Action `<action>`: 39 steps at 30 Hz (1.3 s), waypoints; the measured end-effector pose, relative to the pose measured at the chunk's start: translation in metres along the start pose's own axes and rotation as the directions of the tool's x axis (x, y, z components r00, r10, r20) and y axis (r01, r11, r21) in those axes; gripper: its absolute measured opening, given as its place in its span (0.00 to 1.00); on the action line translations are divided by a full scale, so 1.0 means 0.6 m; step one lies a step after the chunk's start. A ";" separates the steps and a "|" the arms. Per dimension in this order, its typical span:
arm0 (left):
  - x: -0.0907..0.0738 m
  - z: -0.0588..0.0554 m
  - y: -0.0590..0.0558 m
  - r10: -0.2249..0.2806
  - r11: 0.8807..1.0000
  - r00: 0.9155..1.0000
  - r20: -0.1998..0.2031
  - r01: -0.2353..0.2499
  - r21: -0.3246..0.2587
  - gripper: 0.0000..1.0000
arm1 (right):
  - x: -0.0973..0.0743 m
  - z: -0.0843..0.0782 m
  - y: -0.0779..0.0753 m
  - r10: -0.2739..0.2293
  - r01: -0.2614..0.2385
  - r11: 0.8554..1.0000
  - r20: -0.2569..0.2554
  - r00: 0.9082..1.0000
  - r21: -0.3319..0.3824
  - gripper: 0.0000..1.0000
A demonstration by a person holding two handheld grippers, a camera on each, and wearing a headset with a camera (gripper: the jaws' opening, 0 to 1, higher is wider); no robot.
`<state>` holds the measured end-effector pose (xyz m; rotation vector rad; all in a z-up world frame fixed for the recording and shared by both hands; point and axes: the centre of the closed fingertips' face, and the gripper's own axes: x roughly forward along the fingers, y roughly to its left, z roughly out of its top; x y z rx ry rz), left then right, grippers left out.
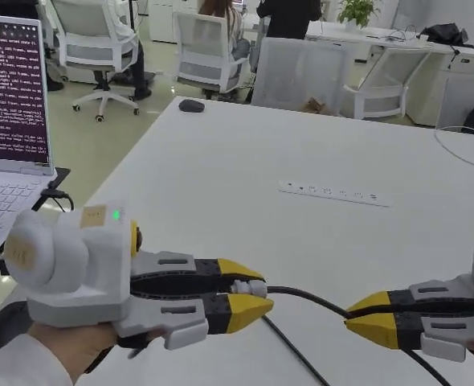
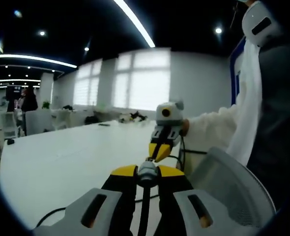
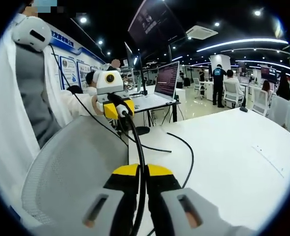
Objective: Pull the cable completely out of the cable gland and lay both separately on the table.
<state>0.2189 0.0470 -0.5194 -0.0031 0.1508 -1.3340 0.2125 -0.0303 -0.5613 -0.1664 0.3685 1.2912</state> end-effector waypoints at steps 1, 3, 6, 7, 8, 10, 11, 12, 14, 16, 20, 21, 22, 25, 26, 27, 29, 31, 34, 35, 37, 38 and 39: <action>0.001 0.000 -0.001 -0.004 1.000 1.000 -0.002 0.004 0.005 0.16 | -0.002 0.000 -0.002 -0.010 0.010 1.000 -0.012 1.000 -0.016 0.05; 0.002 -0.005 -0.001 0.002 1.000 1.000 -0.014 -0.002 0.025 0.16 | -0.005 0.004 -0.001 -0.020 0.020 0.999 -0.023 1.000 -0.030 0.05; 0.001 -0.005 0.000 0.006 0.999 1.000 -0.019 -0.005 0.034 0.16 | -0.010 0.014 -0.003 -0.041 0.040 0.999 -0.029 0.999 -0.034 0.06; 0.001 -0.005 0.000 0.007 1.000 1.000 -0.017 -0.007 0.028 0.16 | -0.011 0.019 -0.004 -0.047 0.046 0.998 -0.025 0.999 -0.044 0.07; 0.001 -0.005 0.001 0.009 1.000 1.000 -0.018 -0.008 0.025 0.16 | -0.012 0.024 -0.004 -0.052 0.051 0.997 -0.022 0.998 -0.052 0.10; 0.000 -0.006 0.004 0.016 1.000 1.000 -0.022 -0.015 0.022 0.16 | -0.013 0.040 -0.003 -0.062 0.060 0.995 -0.015 0.998 -0.079 0.15; -0.001 -0.008 0.005 0.019 1.000 0.999 -0.027 -0.018 0.015 0.16 | -0.011 0.051 0.000 -0.058 0.057 0.994 -0.009 0.998 -0.092 0.16; -0.001 -0.010 0.005 0.019 1.000 0.999 -0.033 -0.018 0.009 0.16 | -0.009 0.061 0.003 -0.050 0.050 0.993 0.001 0.999 -0.106 0.17; -0.001 -0.015 0.006 0.021 1.000 0.999 -0.046 -0.021 0.007 0.16 | -0.001 0.087 0.009 -0.036 0.040 0.989 0.029 0.999 -0.143 0.17; -0.001 -0.017 0.005 0.020 1.000 0.999 -0.050 -0.020 0.013 0.16 | 0.011 0.108 0.020 -0.009 0.016 0.984 0.043 0.999 -0.176 0.17; -0.001 -0.016 0.004 0.017 1.000 0.999 -0.049 -0.016 0.010 0.16 | 0.049 0.125 0.039 0.049 -0.041 0.974 0.027 0.998 -0.224 0.18; -0.001 -0.017 0.005 0.018 1.000 0.999 -0.050 -0.018 0.009 0.16 | 0.057 0.122 0.040 0.055 -0.050 0.969 0.013 0.998 -0.242 0.17; -0.001 -0.017 0.005 0.019 1.000 0.999 -0.050 -0.019 0.007 0.16 | 0.067 0.118 0.044 0.066 -0.066 0.966 -0.005 0.998 -0.249 0.17; -0.002 -0.017 0.006 0.021 1.000 0.999 -0.049 -0.021 0.000 0.16 | 0.082 0.113 0.046 0.078 -0.080 0.964 -0.020 0.997 -0.254 0.16; -0.001 -0.016 0.006 0.020 1.000 0.999 -0.047 -0.020 0.000 0.16 | 0.086 0.109 0.046 0.082 -0.086 0.963 -0.027 0.996 -0.254 0.16; -0.001 -0.016 0.006 0.020 1.000 0.999 -0.047 -0.020 0.000 0.16 | 0.088 0.106 0.045 0.082 -0.087 0.963 -0.031 0.996 -0.254 0.15; -0.001 -0.017 0.007 0.021 1.000 0.999 -0.049 -0.021 0.000 0.16 | 0.088 0.104 0.041 0.079 -0.084 0.962 -0.030 0.996 -0.258 0.11; -0.001 -0.017 0.008 0.022 1.000 0.999 -0.049 -0.022 -0.001 0.16 | 0.088 0.098 0.038 0.084 -0.091 0.962 -0.037 0.996 -0.259 0.07; -0.001 -0.016 0.010 0.023 1.000 0.999 -0.044 -0.024 -0.009 0.16 | 0.087 0.092 0.034 0.080 -0.087 0.962 -0.036 0.996 -0.259 0.05; -0.001 -0.015 0.011 0.022 1.000 0.999 -0.043 -0.023 -0.014 0.16 | 0.087 0.093 0.034 0.082 -0.087 0.962 -0.029 0.996 -0.257 0.05; -0.001 -0.014 0.012 0.021 1.000 0.999 -0.039 -0.022 -0.015 0.16 | 0.087 0.094 0.034 0.086 -0.089 0.962 -0.022 0.996 -0.259 0.05; -0.001 -0.014 0.012 0.021 1.000 0.999 -0.039 -0.021 -0.018 0.16 | 0.087 0.094 0.033 0.088 -0.090 0.962 -0.021 0.996 -0.258 0.05; -0.001 -0.014 0.013 0.021 1.000 0.999 -0.039 -0.022 -0.020 0.16 | 0.087 0.094 0.032 0.091 -0.093 0.962 -0.019 0.996 -0.257 0.05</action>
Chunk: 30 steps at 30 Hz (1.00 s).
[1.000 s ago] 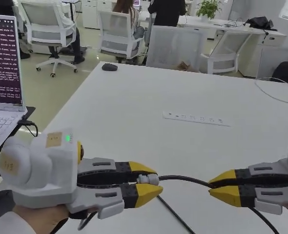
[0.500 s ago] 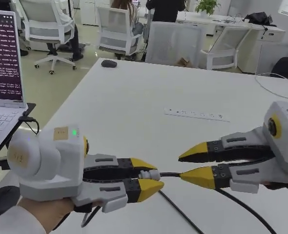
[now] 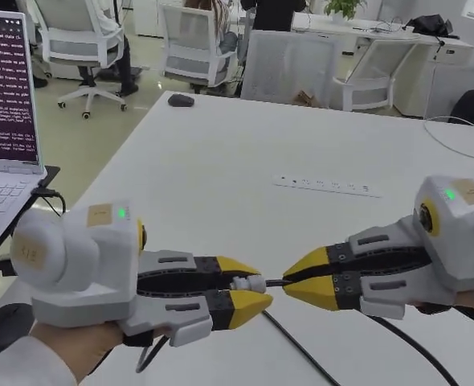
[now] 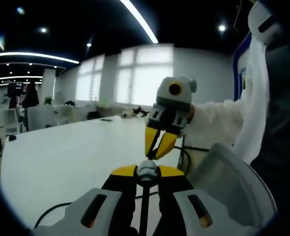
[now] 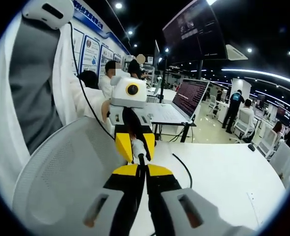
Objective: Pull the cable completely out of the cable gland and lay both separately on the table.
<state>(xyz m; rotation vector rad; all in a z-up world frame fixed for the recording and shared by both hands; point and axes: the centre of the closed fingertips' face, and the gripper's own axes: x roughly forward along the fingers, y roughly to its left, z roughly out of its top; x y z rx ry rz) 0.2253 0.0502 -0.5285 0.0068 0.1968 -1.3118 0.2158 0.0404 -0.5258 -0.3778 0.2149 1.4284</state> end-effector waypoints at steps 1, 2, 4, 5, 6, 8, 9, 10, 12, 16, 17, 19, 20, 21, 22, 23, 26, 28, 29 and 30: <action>0.000 0.000 0.001 0.000 1.000 1.000 -0.001 0.000 -0.001 0.16 | 0.000 -0.001 -0.001 0.002 -0.002 1.000 0.001 1.000 0.002 0.05; 0.000 0.000 0.001 0.001 1.000 1.000 -0.001 -0.001 -0.001 0.16 | 0.000 -0.002 -0.002 0.003 -0.003 1.000 0.003 1.000 0.003 0.05; 0.000 0.000 0.003 0.002 1.000 1.000 -0.002 -0.002 -0.005 0.16 | 0.002 -0.003 -0.003 0.007 -0.007 1.000 0.011 1.000 0.009 0.05; 0.000 0.000 0.004 0.003 1.000 1.000 -0.003 -0.003 -0.007 0.16 | 0.002 -0.004 -0.004 0.009 -0.009 1.000 0.016 1.000 0.012 0.05; 0.000 0.000 0.005 0.004 1.000 1.000 -0.004 -0.004 -0.006 0.16 | 0.002 -0.004 -0.004 0.010 -0.010 1.000 0.018 1.000 0.013 0.05; 0.000 0.001 0.006 0.006 1.000 1.000 -0.005 -0.006 0.005 0.16 | 0.002 -0.006 -0.006 0.013 -0.014 1.000 0.027 1.000 0.023 0.05; 0.000 0.001 0.008 0.008 1.000 1.000 -0.007 -0.008 0.013 0.16 | 0.000 -0.009 -0.008 0.012 -0.012 1.000 0.030 0.999 0.028 0.05; -0.001 0.001 0.009 0.010 1.000 1.000 -0.010 -0.010 0.018 0.16 | -0.001 -0.011 -0.009 0.010 -0.011 1.000 0.034 0.999 0.029 0.05; -0.002 0.000 0.013 0.016 1.000 1.000 -0.010 -0.016 0.010 0.16 | -0.005 -0.017 -0.014 0.002 -0.004 0.999 0.036 0.999 0.046 0.05; -0.005 -0.001 0.022 0.034 0.999 0.999 -0.007 -0.034 -0.012 0.16 | -0.017 -0.036 -0.022 -0.015 0.013 0.997 0.027 1.000 0.075 0.05; -0.005 0.000 0.024 0.039 0.999 0.999 -0.007 -0.039 -0.013 0.16 | -0.022 -0.043 -0.025 -0.022 0.020 0.996 0.020 1.000 0.084 0.05; -0.006 0.000 0.025 0.044 0.999 0.999 -0.006 -0.044 -0.015 0.16 | -0.029 -0.054 -0.029 -0.033 0.031 0.995 0.010 0.999 0.095 0.05; -0.006 0.000 0.027 0.047 0.999 0.999 -0.005 -0.047 -0.016 0.16 | -0.033 -0.058 -0.032 -0.038 0.037 0.994 0.006 0.999 0.103 0.05; -0.008 0.002 0.029 0.054 0.998 0.999 0.002 -0.054 -0.021 0.16 | -0.039 -0.066 -0.035 -0.048 0.047 0.993 -0.002 0.999 0.112 0.05; -0.009 0.005 0.031 0.058 0.998 0.998 0.014 -0.058 -0.025 0.16 | -0.042 -0.069 -0.037 -0.057 0.057 0.992 -0.006 0.998 0.116 0.05; -0.011 0.010 0.033 0.064 0.998 0.998 0.027 -0.064 -0.029 0.16 | -0.047 -0.074 -0.039 -0.064 0.065 0.991 -0.011 0.998 0.117 0.05; -0.014 0.013 0.037 0.079 0.996 0.996 0.037 -0.078 -0.036 0.16 | -0.059 -0.088 -0.048 -0.086 0.089 0.987 -0.027 0.996 0.134 0.05; -0.016 0.015 0.040 0.087 0.996 0.995 0.044 -0.085 -0.040 0.16 | -0.066 -0.095 -0.054 -0.098 0.102 0.984 -0.033 0.995 0.144 0.05; -0.016 0.016 0.040 0.088 0.995 0.995 0.045 -0.086 -0.043 0.16 | -0.068 -0.097 -0.055 -0.102 0.106 0.984 -0.035 0.994 0.146 0.05; -0.016 0.016 0.041 0.090 0.995 0.995 0.046 -0.088 -0.043 0.16 | -0.071 -0.098 -0.056 -0.106 0.111 0.983 -0.036 0.994 0.149 0.05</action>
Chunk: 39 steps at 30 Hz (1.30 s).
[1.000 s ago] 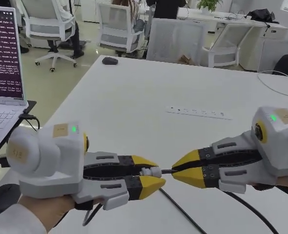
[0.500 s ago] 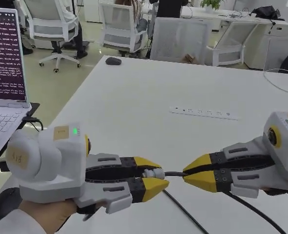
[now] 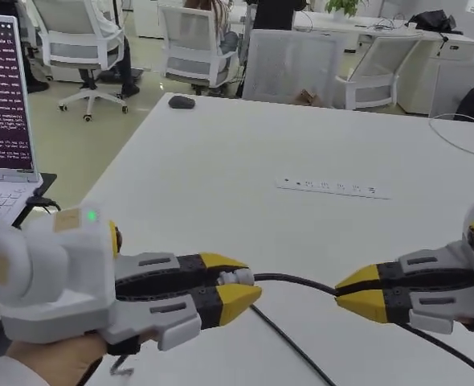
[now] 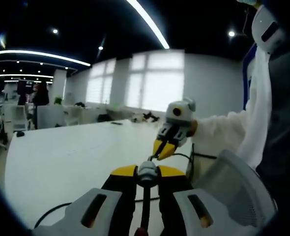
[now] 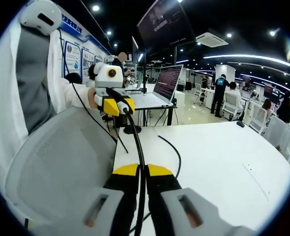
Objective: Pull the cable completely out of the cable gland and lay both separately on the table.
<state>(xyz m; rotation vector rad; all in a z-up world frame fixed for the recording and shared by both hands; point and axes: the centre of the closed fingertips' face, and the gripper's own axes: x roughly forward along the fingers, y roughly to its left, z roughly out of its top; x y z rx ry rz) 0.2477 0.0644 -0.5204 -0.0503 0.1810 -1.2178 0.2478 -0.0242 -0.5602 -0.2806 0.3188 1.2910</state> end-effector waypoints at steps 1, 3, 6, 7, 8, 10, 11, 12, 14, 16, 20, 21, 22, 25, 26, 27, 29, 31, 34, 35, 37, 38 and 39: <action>0.000 0.000 0.000 0.001 1.000 1.000 -0.001 -0.001 0.002 0.16 | -0.001 -0.001 0.000 -0.002 0.002 1.000 -0.001 1.000 0.002 0.05; 0.001 -0.001 -0.001 0.002 1.000 1.000 -0.006 -0.002 0.012 0.16 | -0.001 -0.005 -0.002 -0.008 0.008 1.000 -0.007 1.000 0.003 0.05; 0.001 -0.002 0.000 0.005 1.000 1.000 -0.010 -0.004 0.022 0.16 | -0.003 -0.013 -0.005 -0.015 0.015 1.000 -0.014 1.000 0.013 0.05; 0.001 -0.002 0.001 0.007 1.000 1.000 -0.010 -0.007 0.022 0.16 | -0.003 -0.015 -0.005 -0.018 0.019 1.000 -0.015 1.000 0.016 0.05; 0.000 -0.002 0.002 0.009 1.000 1.000 -0.010 -0.009 0.020 0.16 | -0.003 -0.016 -0.005 -0.019 0.020 1.000 -0.016 1.000 0.018 0.05; 0.000 -0.002 0.003 0.011 1.000 1.000 -0.008 -0.011 0.004 0.16 | -0.003 -0.017 -0.004 -0.021 0.021 1.000 -0.016 1.000 0.021 0.05; 0.000 -0.001 0.003 0.011 1.000 1.000 -0.007 -0.011 0.003 0.16 | -0.002 -0.017 -0.004 -0.022 0.022 1.000 -0.016 1.000 0.023 0.05; 0.000 -0.001 0.004 0.011 1.000 1.000 -0.007 -0.011 0.001 0.16 | -0.002 -0.018 -0.004 -0.022 0.023 0.999 -0.016 1.000 0.024 0.05; 0.000 -0.001 0.002 0.006 1.000 1.000 -0.006 -0.006 -0.004 0.16 | -0.003 -0.019 -0.004 -0.025 0.025 0.999 -0.017 1.000 0.026 0.05; 0.001 -0.001 -0.001 0.001 1.000 1.000 -0.006 -0.001 -0.006 0.16 | -0.004 -0.020 -0.003 -0.026 0.027 0.999 -0.019 0.999 0.026 0.05; 0.002 -0.004 -0.002 -0.002 1.000 1.000 -0.014 0.002 -0.010 0.16 | -0.005 -0.023 -0.004 -0.035 0.036 0.999 -0.024 0.999 0.029 0.05; 0.002 -0.004 -0.002 -0.003 1.000 1.000 -0.014 0.003 -0.012 0.16 | -0.005 -0.023 -0.005 -0.037 0.038 0.999 -0.026 0.999 0.026 0.05; 0.003 -0.004 -0.003 -0.002 1.000 1.000 -0.016 0.002 -0.009 0.16 | -0.005 -0.024 -0.004 -0.039 0.040 0.999 -0.032 0.999 0.019 0.05; 0.006 -0.008 -0.004 0.004 1.000 0.999 -0.036 -0.003 0.022 0.16 | -0.009 -0.021 -0.009 -0.068 0.068 0.998 -0.053 0.996 -0.001 0.06; 0.007 -0.010 -0.005 0.006 1.000 0.999 -0.041 -0.005 0.027 0.16 | -0.010 -0.018 -0.011 -0.076 0.076 0.997 -0.054 0.996 -0.004 0.07; 0.007 -0.011 -0.004 0.008 0.999 0.999 -0.046 -0.006 0.039 0.16 | -0.013 -0.012 -0.014 -0.085 0.085 0.996 -0.049 0.995 -0.007 0.07; 0.007 -0.011 -0.005 0.003 0.999 0.999 -0.044 -0.002 0.037 0.16 | -0.016 0.000 -0.017 -0.100 0.099 0.995 -0.040 0.994 -0.023 0.10; 0.006 -0.011 -0.005 0.003 0.999 0.999 -0.043 -0.001 0.045 0.16 | -0.016 0.011 -0.019 -0.110 0.108 0.993 -0.042 0.993 -0.052 0.16; 0.007 -0.011 -0.006 0.001 0.999 0.999 -0.046 0.001 0.051 0.16 | -0.010 0.041 -0.016 -0.112 0.109 0.989 -0.025 0.993 -0.104 0.22; 0.007 -0.011 -0.006 0.001 0.999 0.999 -0.045 0.002 0.051 0.16 | -0.008 0.047 -0.015 -0.107 0.104 0.988 -0.025 0.994 -0.119 0.23; 0.007 -0.011 -0.006 0.001 0.998 0.999 -0.045 0.001 0.057 0.16 | 0.000 0.066 -0.006 -0.087 0.084 0.984 -0.010 0.996 -0.160 0.24; 0.007 -0.011 -0.006 0.001 0.999 0.999 -0.045 0.002 0.054 0.16 | 0.007 0.077 0.002 -0.063 0.063 0.984 0.002 0.998 -0.169 0.23; 0.007 -0.011 -0.006 0.001 0.999 0.999 -0.045 0.002 0.053 0.16 | 0.012 0.084 0.008 -0.046 0.048 0.984 0.011 0.999 -0.173 0.23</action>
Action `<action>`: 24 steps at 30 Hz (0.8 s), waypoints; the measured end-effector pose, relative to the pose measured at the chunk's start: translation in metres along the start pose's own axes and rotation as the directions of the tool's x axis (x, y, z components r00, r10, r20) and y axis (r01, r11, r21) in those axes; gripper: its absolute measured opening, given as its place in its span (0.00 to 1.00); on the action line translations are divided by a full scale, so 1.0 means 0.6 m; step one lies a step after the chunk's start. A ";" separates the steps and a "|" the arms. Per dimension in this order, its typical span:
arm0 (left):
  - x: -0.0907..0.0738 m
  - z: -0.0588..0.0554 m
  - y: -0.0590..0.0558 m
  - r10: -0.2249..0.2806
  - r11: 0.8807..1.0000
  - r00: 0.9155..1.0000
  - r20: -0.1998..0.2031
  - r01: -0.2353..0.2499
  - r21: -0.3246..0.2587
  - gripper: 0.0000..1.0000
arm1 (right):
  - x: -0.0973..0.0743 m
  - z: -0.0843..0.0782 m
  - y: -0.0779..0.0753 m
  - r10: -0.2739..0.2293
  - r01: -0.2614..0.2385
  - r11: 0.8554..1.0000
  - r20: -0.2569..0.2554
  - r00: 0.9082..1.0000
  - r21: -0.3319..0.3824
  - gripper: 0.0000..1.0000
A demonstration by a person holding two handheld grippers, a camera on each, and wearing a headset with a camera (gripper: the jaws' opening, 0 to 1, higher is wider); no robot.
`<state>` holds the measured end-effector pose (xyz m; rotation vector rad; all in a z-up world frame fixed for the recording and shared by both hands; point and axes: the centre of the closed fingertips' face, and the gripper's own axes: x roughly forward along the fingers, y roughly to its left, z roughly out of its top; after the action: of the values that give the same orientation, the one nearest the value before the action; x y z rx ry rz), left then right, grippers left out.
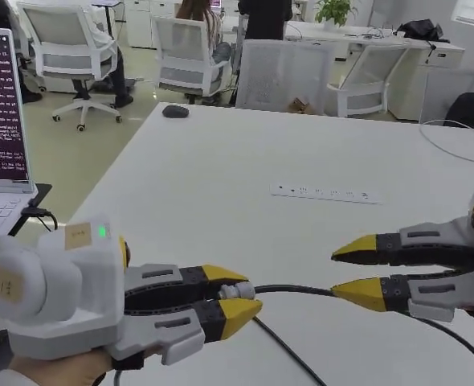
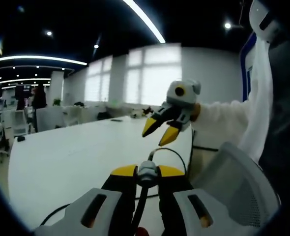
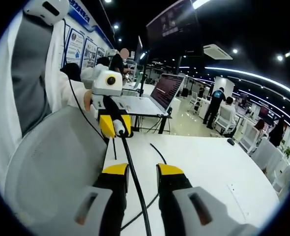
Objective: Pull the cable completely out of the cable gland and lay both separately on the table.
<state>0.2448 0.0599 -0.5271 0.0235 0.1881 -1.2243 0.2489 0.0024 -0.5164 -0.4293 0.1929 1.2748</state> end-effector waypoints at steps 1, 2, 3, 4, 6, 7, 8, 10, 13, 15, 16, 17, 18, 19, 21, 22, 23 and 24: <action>0.000 0.000 0.000 0.001 1.000 1.000 -0.001 -0.001 0.001 0.16 | 0.005 0.006 0.005 0.013 -0.013 1.000 0.008 1.000 -0.006 0.23; 0.000 0.000 0.000 0.001 1.000 1.000 0.000 -0.001 0.001 0.16 | 0.014 0.013 0.013 0.038 -0.037 0.999 0.012 0.999 -0.019 0.23; 0.000 0.000 0.000 -0.001 1.000 1.000 0.000 0.001 0.000 0.16 | 0.020 0.014 0.018 0.052 -0.052 0.998 0.008 0.999 -0.030 0.23; 0.001 0.000 0.000 -0.003 1.000 1.000 0.000 0.003 0.001 0.16 | 0.029 0.016 0.025 0.068 -0.067 0.997 0.004 0.998 -0.042 0.23; 0.002 -0.001 -0.001 -0.005 1.000 1.000 -0.003 0.005 0.007 0.17 | 0.039 0.018 0.030 0.082 -0.081 0.996 0.006 0.997 -0.046 0.23; 0.002 -0.001 -0.002 -0.007 1.000 1.000 -0.003 0.007 0.008 0.17 | 0.045 0.019 0.031 0.088 -0.087 0.995 0.009 0.996 -0.045 0.22; 0.002 -0.001 -0.003 -0.011 1.000 1.000 -0.004 0.012 0.007 0.17 | 0.052 0.018 0.032 0.092 -0.091 0.995 0.010 0.996 -0.041 0.21; 0.003 -0.002 -0.004 -0.013 1.000 1.000 -0.006 0.014 0.014 0.17 | 0.061 0.016 0.035 0.101 -0.101 0.994 0.008 0.995 -0.045 0.20; 0.003 -0.002 -0.005 -0.016 1.000 1.000 -0.006 0.016 0.011 0.17 | 0.067 0.019 0.039 0.116 -0.115 0.993 0.023 0.993 -0.037 0.17; 0.004 -0.002 -0.006 -0.019 1.000 1.000 -0.005 0.019 0.011 0.17 | 0.069 0.021 0.042 0.129 -0.127 0.991 0.026 0.991 -0.038 0.16; 0.004 -0.001 -0.006 -0.020 1.000 1.000 -0.004 0.020 0.011 0.17 | 0.070 0.021 0.043 0.132 -0.131 0.991 0.024 0.991 -0.041 0.15; 0.004 -0.002 -0.007 -0.022 1.000 1.000 -0.005 0.022 0.015 0.17 | 0.071 0.021 0.043 0.136 -0.135 0.990 0.021 0.990 -0.044 0.15; 0.004 -0.002 -0.008 -0.024 1.000 1.000 -0.006 0.024 0.017 0.17 | 0.071 0.020 0.042 0.138 -0.137 0.990 0.021 0.990 -0.043 0.14; 0.005 -0.001 -0.010 -0.029 0.999 1.000 -0.005 0.029 0.018 0.17 | 0.072 0.019 0.041 0.137 -0.136 0.990 0.022 0.990 -0.040 0.12; 0.005 -0.001 -0.010 -0.028 0.999 1.000 -0.004 0.028 0.021 0.17 | 0.072 0.020 0.045 0.149 -0.148 0.988 0.029 0.988 -0.035 0.08; 0.004 0.000 -0.009 -0.027 0.999 1.000 -0.003 0.027 0.020 0.17 | 0.072 0.020 0.047 0.156 -0.155 0.987 0.032 0.987 -0.038 0.06; 0.003 0.000 -0.008 -0.027 1.000 1.000 0.000 0.027 0.015 0.17 | 0.073 0.018 0.048 0.157 -0.155 0.987 0.027 0.987 -0.042 0.06; 0.003 0.000 -0.008 -0.025 1.000 1.000 0.002 0.025 0.012 0.17 | 0.073 0.018 0.047 0.157 -0.155 0.987 0.027 0.987 -0.042 0.06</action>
<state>0.2413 0.0565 -0.5267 0.0306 0.1796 -1.2508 0.2335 0.0521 -0.5288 -0.4359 0.1784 1.4401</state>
